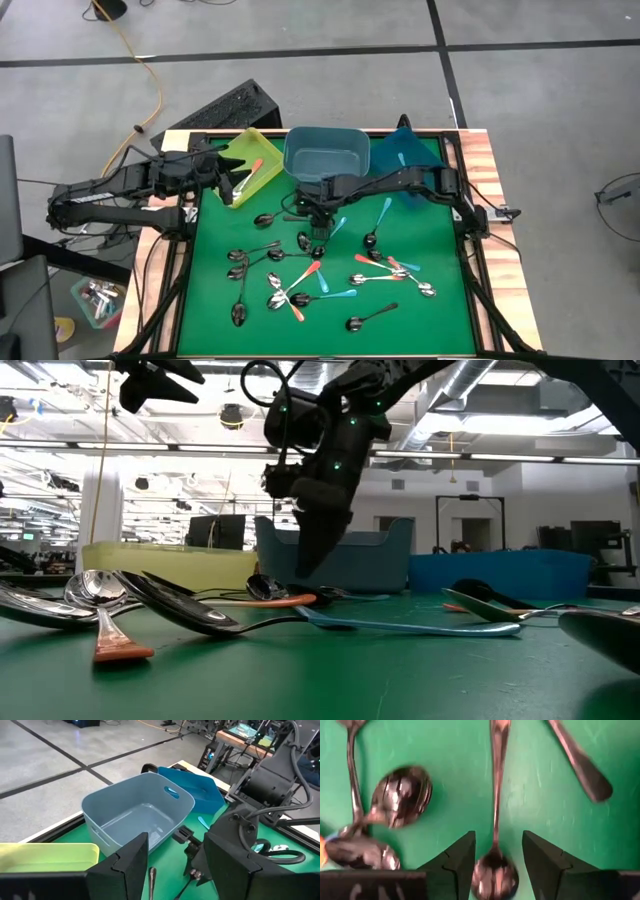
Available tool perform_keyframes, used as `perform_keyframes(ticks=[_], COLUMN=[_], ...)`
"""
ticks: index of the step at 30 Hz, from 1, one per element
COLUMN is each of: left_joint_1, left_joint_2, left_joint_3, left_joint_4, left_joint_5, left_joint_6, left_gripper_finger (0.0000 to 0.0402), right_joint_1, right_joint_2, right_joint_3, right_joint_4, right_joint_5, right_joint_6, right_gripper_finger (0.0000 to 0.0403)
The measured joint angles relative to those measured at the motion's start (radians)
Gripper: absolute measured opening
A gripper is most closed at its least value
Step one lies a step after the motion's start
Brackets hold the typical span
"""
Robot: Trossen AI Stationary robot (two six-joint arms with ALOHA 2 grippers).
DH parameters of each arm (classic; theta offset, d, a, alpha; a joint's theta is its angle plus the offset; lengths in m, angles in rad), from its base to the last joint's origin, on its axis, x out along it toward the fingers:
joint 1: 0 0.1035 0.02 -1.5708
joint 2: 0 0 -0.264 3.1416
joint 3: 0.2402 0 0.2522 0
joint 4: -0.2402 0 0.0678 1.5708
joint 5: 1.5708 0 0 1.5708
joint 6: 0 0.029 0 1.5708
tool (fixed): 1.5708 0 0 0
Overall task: Sort silverware by color (type)
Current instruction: Put the black spoon into the light blue bin
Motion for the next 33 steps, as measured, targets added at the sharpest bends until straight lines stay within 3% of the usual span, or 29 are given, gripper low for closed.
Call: perform_keyframes(ticks=[20,31,33], left_joint_1=[0.0,0.0,0.0], left_joint_2=[0.0,0.0,0.0], left_joint_3=[0.0,0.0,0.0], left_joint_4=[-0.005,-0.002,-0.002], left_joint_5=[0.0,-0.036,-0.037], left_joint_6=[-0.061,-0.098,-0.11], left_gripper_finger=[0.0176,0.0176,0.0176], right_joint_1=[0.0,0.003,0.008], right_joint_2=[-0.004,-0.004,-0.005], right_joint_3=[-0.119,-0.12,-0.12], right_joint_4=[0.11,0.115,0.115], right_joint_5=[0.008,0.034,0.037], right_joint_6=[0.057,0.206,0.217], right_gripper_finger=[0.0164,0.0019,0.0011])
